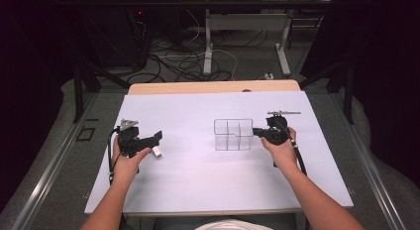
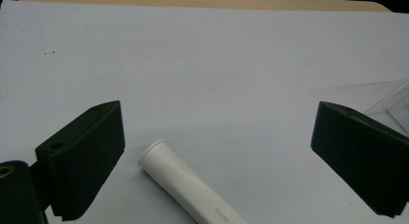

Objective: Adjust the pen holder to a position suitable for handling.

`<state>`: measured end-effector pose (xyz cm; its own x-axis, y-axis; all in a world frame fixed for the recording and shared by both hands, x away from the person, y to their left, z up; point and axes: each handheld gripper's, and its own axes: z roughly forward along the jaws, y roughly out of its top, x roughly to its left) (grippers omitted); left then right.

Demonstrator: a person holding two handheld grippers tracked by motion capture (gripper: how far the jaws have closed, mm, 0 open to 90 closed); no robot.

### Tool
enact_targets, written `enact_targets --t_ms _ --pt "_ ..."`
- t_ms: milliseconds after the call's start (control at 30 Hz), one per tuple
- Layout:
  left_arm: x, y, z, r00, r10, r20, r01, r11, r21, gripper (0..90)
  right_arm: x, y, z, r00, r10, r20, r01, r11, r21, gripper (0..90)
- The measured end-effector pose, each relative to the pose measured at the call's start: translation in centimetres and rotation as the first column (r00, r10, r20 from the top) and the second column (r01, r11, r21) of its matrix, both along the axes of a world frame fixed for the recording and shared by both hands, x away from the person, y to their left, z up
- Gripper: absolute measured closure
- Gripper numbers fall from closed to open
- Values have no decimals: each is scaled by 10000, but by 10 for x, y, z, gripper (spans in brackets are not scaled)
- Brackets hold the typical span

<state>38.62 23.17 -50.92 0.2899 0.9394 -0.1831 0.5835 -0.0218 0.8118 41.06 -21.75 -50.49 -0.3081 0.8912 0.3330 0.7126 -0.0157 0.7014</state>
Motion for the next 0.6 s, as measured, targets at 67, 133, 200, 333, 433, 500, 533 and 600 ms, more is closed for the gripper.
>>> enact_targets --t_ms 67,133,200,333,433,500,533,600 --pt "0 0 1 10000 -39 -76 39 10000 16 51 0 4 0 10000 75 15 -75 10000 -42 900" --pt "0 0 1 10000 -40 -68 41 10000 28 52 1 9 0 9999 162 62 -161 9998 -103 900" --pt "0 -1 0 10000 -40 -65 41 10000 25 51 2 14 -1 9997 216 79 -216 9997 -69 900" --pt "0 0 0 10000 -27 -63 27 10000 -10 52 4 24 -1 9992 405 4 -405 9992 36 900" --pt "0 1 0 10000 -10 -37 10 10000 -36 52 5 33 -2 9988 494 29 -494 9987 118 900" --pt "0 1 0 10000 -5 -78 4 10000 -44 52 6 37 -2 9982 599 55 -600 9982 98 900" --pt "0 1 0 10000 0 -76 0 10000 -40 52 5 39 -2 9979 639 -47 -638 9979 137 900" --pt "0 1 0 10000 42 -22 -42 10000 -76 52 6 43 -2 9980 631 -56 -630 9978 199 900"
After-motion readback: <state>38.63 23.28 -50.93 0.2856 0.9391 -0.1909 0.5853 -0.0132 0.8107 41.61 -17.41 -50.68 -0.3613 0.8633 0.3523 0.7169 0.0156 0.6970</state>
